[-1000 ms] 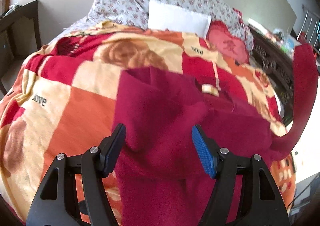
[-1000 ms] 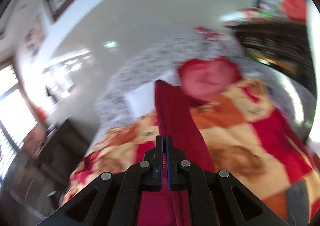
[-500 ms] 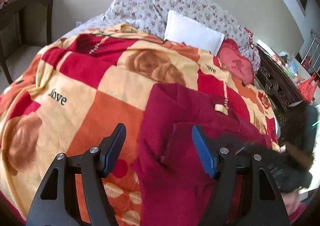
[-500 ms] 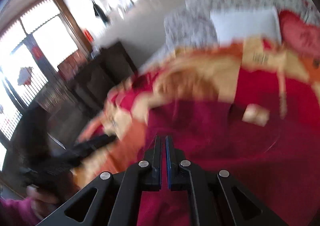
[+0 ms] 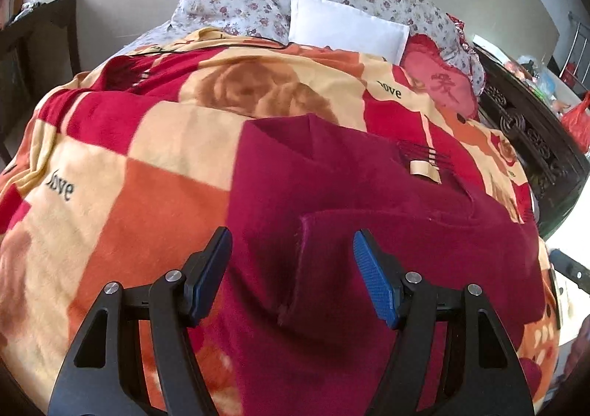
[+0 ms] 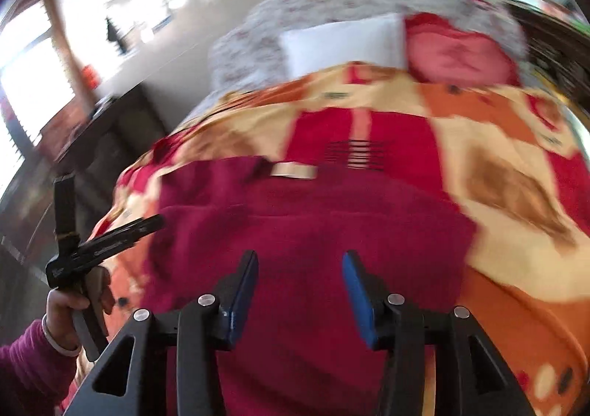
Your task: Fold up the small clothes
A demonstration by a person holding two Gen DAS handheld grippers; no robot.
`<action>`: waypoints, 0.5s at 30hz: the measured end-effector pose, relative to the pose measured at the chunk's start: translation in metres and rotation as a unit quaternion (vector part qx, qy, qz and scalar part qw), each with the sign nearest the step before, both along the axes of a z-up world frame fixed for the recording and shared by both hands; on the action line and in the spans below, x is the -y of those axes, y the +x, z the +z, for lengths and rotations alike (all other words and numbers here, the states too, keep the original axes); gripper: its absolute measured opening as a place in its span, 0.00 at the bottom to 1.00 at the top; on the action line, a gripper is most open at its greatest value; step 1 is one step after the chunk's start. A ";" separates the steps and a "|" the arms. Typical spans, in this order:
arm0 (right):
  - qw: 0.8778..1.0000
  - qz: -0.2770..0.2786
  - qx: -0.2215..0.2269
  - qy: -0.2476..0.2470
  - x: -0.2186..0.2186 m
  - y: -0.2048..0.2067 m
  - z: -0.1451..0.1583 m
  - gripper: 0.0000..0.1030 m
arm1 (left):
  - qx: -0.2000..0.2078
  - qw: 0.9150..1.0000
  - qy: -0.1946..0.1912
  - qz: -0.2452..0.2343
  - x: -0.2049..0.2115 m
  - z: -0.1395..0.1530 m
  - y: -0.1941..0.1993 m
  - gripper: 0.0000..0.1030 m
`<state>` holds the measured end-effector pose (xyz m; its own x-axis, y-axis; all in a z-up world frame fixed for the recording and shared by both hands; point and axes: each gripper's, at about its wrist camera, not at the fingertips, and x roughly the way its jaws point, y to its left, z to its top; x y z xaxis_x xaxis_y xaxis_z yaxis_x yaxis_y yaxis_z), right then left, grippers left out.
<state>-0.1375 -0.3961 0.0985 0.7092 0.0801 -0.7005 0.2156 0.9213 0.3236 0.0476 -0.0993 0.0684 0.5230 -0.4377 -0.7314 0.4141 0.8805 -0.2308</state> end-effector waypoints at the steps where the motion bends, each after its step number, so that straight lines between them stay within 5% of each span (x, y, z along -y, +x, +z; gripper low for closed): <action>1: 1.000 -0.014 -0.007 0.006 0.010 -0.005 -0.003 0.44 | 0.001 1.000 -0.004 -0.006 0.003 0.000 0.000 0.67; 3: 0.999 -0.039 -0.009 0.017 0.025 -0.015 -0.007 0.44 | -0.002 1.000 0.005 -0.017 0.011 -0.002 0.000 0.65; 11: 0.994 -0.077 0.001 0.080 0.043 -0.035 -0.024 0.44 | -0.009 0.999 0.024 -0.032 0.018 -0.009 0.005 0.15; 15: 0.994 -0.080 0.001 0.071 0.043 -0.034 -0.022 0.44 | 0.007 0.999 0.005 -0.032 0.008 0.006 0.001 0.11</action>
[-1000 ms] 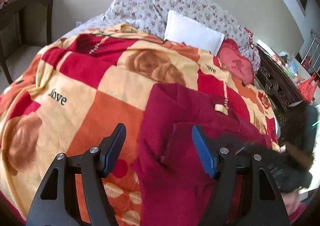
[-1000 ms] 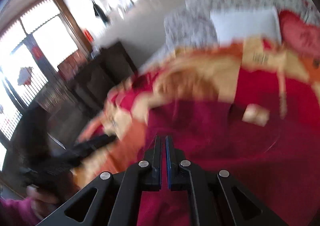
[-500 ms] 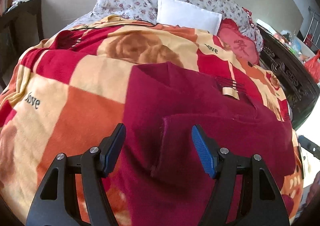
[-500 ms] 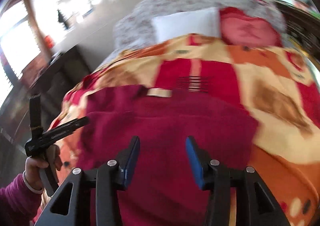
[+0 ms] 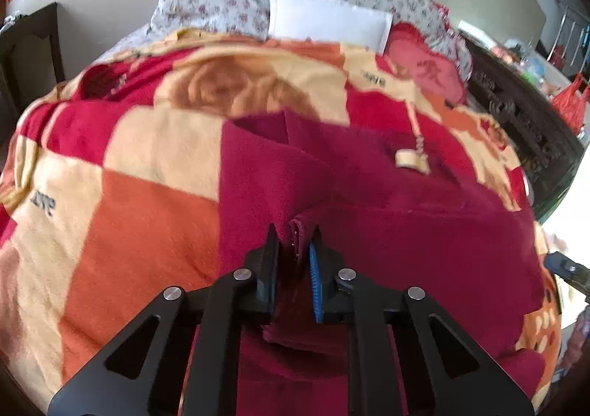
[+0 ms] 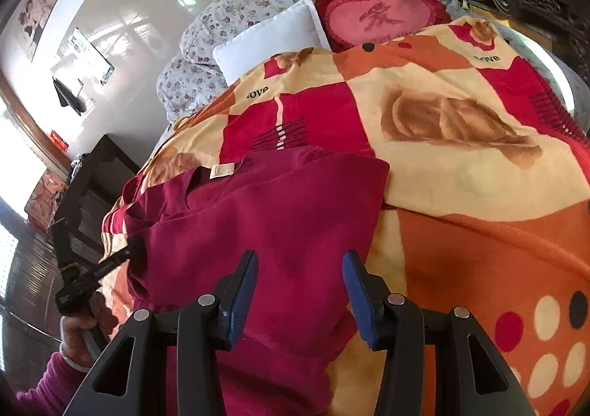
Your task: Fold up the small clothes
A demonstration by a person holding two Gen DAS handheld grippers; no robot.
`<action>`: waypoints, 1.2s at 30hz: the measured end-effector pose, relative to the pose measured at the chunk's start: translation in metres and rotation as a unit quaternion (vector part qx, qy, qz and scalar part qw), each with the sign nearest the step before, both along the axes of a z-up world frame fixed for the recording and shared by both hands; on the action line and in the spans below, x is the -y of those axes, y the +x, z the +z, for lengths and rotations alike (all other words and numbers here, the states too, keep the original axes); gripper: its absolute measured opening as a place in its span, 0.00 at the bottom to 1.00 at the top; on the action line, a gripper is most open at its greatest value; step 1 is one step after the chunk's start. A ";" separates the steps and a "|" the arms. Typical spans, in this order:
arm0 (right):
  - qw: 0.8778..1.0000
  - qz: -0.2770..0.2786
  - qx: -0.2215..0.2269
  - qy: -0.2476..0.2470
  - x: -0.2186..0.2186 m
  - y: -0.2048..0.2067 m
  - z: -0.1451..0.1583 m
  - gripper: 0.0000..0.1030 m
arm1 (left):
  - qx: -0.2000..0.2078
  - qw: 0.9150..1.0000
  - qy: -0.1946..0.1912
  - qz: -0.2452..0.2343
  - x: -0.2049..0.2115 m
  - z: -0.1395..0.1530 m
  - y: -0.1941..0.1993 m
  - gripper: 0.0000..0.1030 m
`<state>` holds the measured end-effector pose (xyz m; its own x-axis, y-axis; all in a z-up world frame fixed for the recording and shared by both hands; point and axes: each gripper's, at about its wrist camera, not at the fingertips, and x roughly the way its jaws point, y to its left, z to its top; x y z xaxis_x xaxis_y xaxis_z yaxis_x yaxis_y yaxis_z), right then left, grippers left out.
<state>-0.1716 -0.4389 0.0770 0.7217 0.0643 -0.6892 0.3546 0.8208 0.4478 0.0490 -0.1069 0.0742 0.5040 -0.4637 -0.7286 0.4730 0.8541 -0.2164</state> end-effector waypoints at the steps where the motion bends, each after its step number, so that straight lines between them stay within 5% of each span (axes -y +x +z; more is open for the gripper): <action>1: 1.000 -0.003 0.000 -0.006 0.001 0.000 0.001 0.44 | 0.006 1.000 -0.009 0.002 -0.005 0.006 0.000 0.11; 5: 0.999 -0.013 -0.006 -0.032 0.003 0.011 0.008 0.44 | 0.001 0.999 -0.040 0.028 -0.023 0.018 0.010 0.10; 9: 0.997 0.007 -0.004 -0.070 -0.008 0.037 0.010 0.44 | -0.022 0.998 -0.030 0.043 -0.024 0.006 0.015 0.10; 13: 0.983 0.024 -0.095 -0.158 -0.015 0.080 -0.028 0.44 | -0.037 0.999 -0.003 0.035 -0.016 -0.008 0.014 0.11; 15: 0.986 0.017 -0.082 -0.146 -0.009 0.077 -0.028 0.44 | -0.042 0.999 0.004 0.029 -0.014 -0.007 0.013 0.14; 18: 0.987 0.000 -0.074 -0.144 -0.008 0.056 -0.007 0.44 | -0.035 0.999 0.005 0.022 -0.018 0.001 0.008 0.30; 22: 0.990 0.033 -0.049 -0.124 -0.028 0.029 0.008 0.44 | -0.020 1.000 0.003 0.017 -0.023 0.008 -0.006 0.33; 25: 0.985 0.057 -0.083 -0.143 -0.045 0.018 -0.008 0.44 | -0.019 1.000 0.013 0.012 -0.022 0.002 -0.019 0.33; 27: 0.970 0.045 -0.137 -0.195 -0.046 0.020 -0.034 0.44 | -0.027 0.999 0.027 0.005 -0.019 -0.006 -0.024 0.33; 31: 0.986 0.017 -0.116 -0.117 -0.026 0.005 -0.040 0.44 | -0.038 0.999 0.035 0.001 -0.027 -0.010 -0.040 0.33; 36: 0.992 0.020 -0.083 -0.089 -0.029 -0.031 -0.016 0.44 | -0.073 0.997 0.023 -0.014 -0.052 -0.008 -0.068 0.41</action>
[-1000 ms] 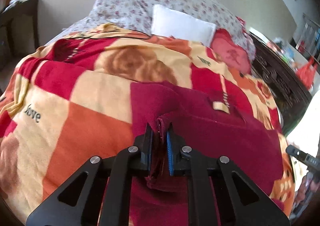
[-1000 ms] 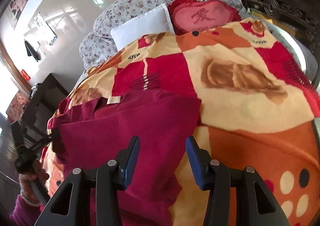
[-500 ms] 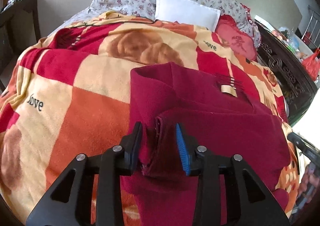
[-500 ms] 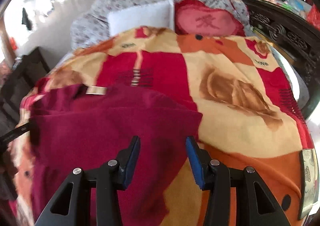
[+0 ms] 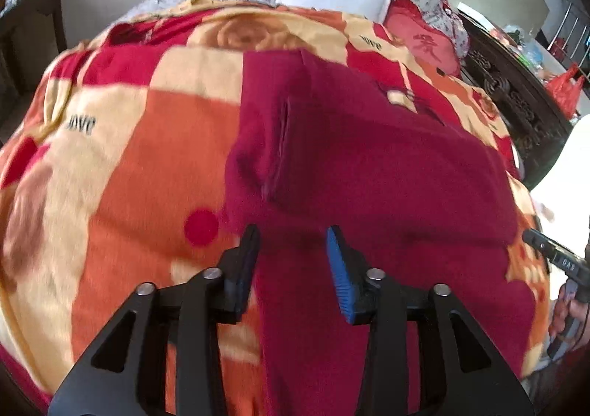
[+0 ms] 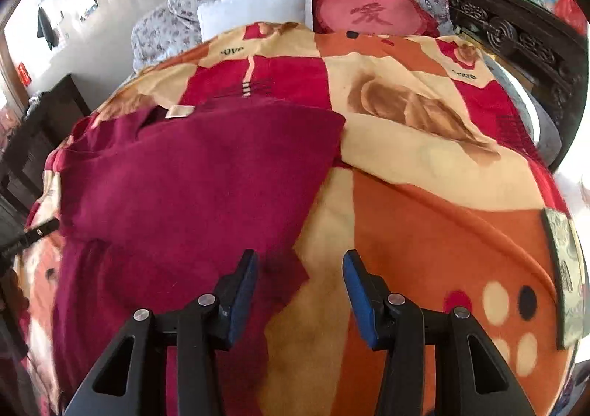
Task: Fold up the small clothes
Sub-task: 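Open the left tool and smooth the folded sweatshirt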
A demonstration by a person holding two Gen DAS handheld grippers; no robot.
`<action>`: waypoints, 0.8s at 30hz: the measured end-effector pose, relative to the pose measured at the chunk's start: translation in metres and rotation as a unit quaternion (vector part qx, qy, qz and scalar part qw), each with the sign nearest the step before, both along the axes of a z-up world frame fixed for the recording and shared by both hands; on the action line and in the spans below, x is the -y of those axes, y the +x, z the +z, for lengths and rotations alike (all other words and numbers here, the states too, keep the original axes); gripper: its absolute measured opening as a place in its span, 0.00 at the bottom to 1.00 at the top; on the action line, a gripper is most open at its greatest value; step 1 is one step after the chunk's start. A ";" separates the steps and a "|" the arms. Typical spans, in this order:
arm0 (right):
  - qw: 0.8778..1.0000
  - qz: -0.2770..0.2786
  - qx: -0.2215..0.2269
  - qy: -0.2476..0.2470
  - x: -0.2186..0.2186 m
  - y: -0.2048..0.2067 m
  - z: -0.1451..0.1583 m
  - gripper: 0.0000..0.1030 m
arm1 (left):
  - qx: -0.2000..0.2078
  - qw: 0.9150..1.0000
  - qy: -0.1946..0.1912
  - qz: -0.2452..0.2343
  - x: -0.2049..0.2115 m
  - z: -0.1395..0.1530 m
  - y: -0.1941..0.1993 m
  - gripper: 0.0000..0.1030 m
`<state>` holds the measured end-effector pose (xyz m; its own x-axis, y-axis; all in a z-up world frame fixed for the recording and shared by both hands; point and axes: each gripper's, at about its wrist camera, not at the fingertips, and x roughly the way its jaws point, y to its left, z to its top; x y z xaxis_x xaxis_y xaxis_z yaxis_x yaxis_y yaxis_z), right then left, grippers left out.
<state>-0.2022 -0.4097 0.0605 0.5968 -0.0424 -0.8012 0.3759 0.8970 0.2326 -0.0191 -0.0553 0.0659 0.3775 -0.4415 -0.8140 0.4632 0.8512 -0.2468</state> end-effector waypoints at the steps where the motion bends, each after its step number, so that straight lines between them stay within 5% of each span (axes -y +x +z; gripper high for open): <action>1: 1.000 0.004 0.008 0.025 -0.001 -0.010 0.001 0.45 | -0.008 1.000 -0.001 -0.002 -0.004 -0.001 -0.006 0.44; 4: 0.997 0.007 0.007 0.073 -0.009 -0.038 -0.001 0.46 | -0.040 0.999 -0.003 -0.016 -0.016 -0.004 -0.031 0.45; 12: 0.995 0.019 -0.011 0.102 -0.040 -0.102 -0.013 0.46 | -0.112 0.993 0.014 -0.037 -0.051 -0.020 -0.100 0.45; 24: 0.993 0.013 -0.039 0.109 -0.062 -0.151 -0.042 0.47 | -0.102 0.991 0.070 -0.046 -0.051 -0.033 -0.162 0.45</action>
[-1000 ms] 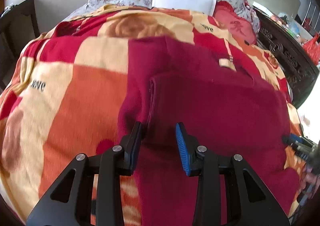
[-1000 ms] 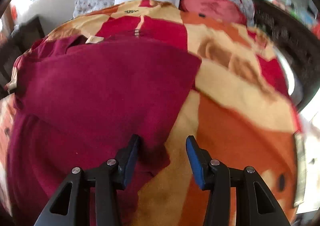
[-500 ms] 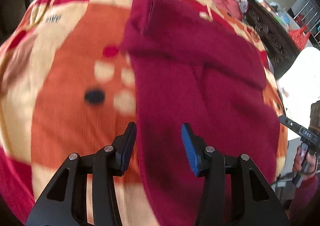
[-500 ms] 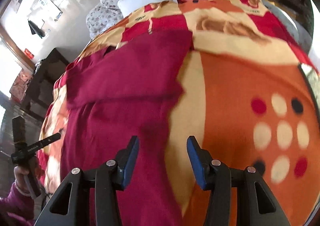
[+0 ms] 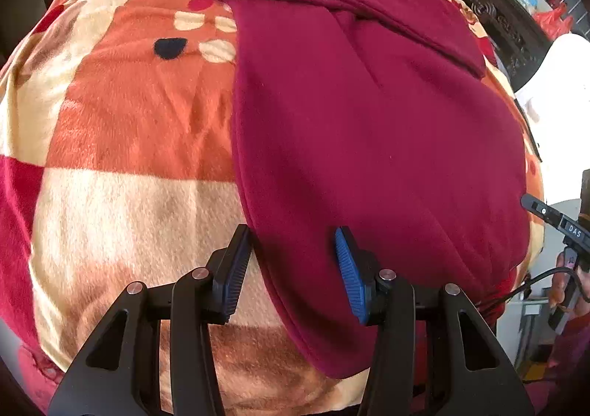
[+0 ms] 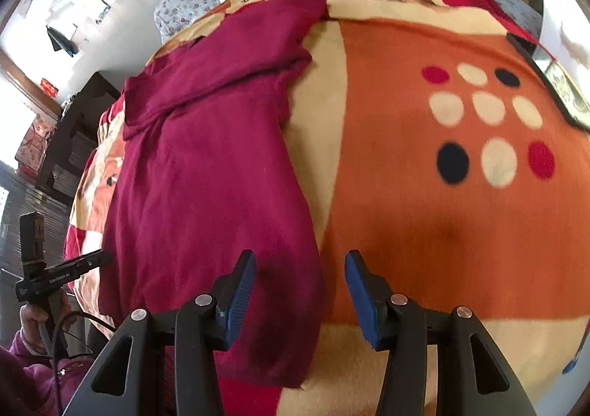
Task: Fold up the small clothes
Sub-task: 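Open the left tool and smooth the folded sweatshirt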
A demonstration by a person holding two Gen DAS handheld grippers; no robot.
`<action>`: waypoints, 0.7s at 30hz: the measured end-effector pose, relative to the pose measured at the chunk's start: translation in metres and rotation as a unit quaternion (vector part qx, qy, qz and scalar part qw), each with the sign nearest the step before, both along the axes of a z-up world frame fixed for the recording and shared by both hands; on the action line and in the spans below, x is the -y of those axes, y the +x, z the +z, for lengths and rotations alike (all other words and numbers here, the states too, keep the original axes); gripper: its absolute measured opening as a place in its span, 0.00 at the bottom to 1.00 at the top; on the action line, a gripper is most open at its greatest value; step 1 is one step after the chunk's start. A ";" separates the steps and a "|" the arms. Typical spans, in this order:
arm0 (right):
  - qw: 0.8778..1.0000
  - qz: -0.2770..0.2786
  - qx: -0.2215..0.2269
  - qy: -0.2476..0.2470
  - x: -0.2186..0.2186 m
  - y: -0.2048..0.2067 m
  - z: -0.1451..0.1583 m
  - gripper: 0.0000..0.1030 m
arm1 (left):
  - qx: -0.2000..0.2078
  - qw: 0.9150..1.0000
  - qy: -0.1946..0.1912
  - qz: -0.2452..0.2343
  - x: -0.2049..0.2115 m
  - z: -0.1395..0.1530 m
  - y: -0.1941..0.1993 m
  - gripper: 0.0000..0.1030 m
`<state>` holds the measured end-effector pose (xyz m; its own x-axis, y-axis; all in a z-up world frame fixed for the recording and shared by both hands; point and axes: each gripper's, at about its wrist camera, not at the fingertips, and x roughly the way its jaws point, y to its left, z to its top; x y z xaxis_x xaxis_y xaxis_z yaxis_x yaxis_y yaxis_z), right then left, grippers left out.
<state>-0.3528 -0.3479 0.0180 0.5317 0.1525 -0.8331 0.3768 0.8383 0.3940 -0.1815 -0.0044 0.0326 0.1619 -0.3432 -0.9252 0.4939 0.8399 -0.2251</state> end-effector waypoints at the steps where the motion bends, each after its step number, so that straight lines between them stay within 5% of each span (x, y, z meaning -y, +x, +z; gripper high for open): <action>1: 1.000 0.001 0.000 0.002 -0.001 -0.001 -0.002 0.47 | 0.001 1.000 0.002 0.001 0.000 -0.001 -0.001 0.45; 11: 1.000 -0.003 -0.006 0.007 -0.006 0.003 -0.008 0.47 | -0.003 1.000 0.005 0.008 0.005 -0.007 -0.001 0.48; 16: 1.000 -0.003 -0.011 0.008 -0.007 0.005 -0.011 0.48 | -0.038 0.999 -0.009 0.009 -0.004 -0.007 -0.004 0.50; 21: 1.000 -0.005 -0.010 0.011 -0.007 0.006 -0.013 0.48 | -0.080 0.995 -0.046 0.022 -0.011 -0.010 -0.007 0.69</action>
<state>-0.3472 -0.3410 0.0055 0.5162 0.1656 -0.8403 0.3938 0.8254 0.4046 -0.1886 0.0068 0.0227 0.0316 -0.4226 -0.9058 0.4080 0.8328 -0.3742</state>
